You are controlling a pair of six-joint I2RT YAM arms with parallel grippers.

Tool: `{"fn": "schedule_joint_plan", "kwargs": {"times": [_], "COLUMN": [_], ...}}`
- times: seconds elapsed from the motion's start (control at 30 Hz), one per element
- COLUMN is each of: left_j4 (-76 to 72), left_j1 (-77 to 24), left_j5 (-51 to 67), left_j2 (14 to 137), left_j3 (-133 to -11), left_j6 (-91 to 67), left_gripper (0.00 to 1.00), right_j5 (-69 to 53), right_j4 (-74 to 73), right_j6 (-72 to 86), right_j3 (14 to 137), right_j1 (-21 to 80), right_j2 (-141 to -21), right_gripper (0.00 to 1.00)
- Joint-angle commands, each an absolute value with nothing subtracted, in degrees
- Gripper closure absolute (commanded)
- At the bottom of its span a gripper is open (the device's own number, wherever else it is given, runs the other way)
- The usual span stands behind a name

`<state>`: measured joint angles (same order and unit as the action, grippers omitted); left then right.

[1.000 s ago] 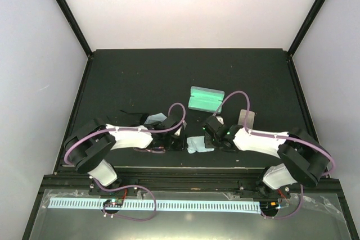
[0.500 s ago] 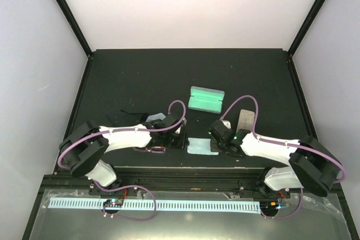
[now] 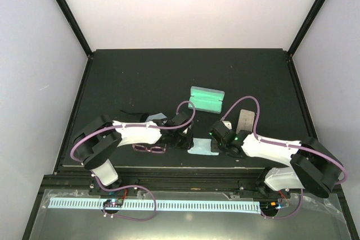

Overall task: Organize the sunglasses
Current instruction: Pick up the glasses cleaning cloth from the center of the board.

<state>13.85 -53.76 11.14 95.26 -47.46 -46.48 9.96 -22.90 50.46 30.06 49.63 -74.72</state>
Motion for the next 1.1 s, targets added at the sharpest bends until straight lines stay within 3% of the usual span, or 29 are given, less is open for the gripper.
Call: {"fn": "schedule_joint_plan", "kwargs": {"times": [0.0,0.5,0.67,1.07], "left_j4": [17.0,23.2,23.2,20.5], "left_j1": [-54.4,-55.4,-55.6,-55.0], "left_j5": [9.3,4.1,3.4,3.9], "left_j2": [96.9,100.5,100.8,94.0], "left_j3": [-49.2,-52.2,-51.9,-53.9], "left_j6": [-46.5,-46.1,-45.9,-44.0], "left_gripper": [0.76,0.85,0.98,0.98], "right_j5": [9.9,9.5,9.1,11.9], "right_j4": [-23.4,-22.4,-21.0,-21.0], "right_j6": [50.9,51.2,51.6,51.6], "right_j3": [29.6,29.4,28.7,31.8], "right_j1": [49.7,49.7,49.7,49.7], "right_j2": [-74.9,-75.1,-75.0,-71.7], "right_gripper": [0.99,0.99,0.99,0.99]}}
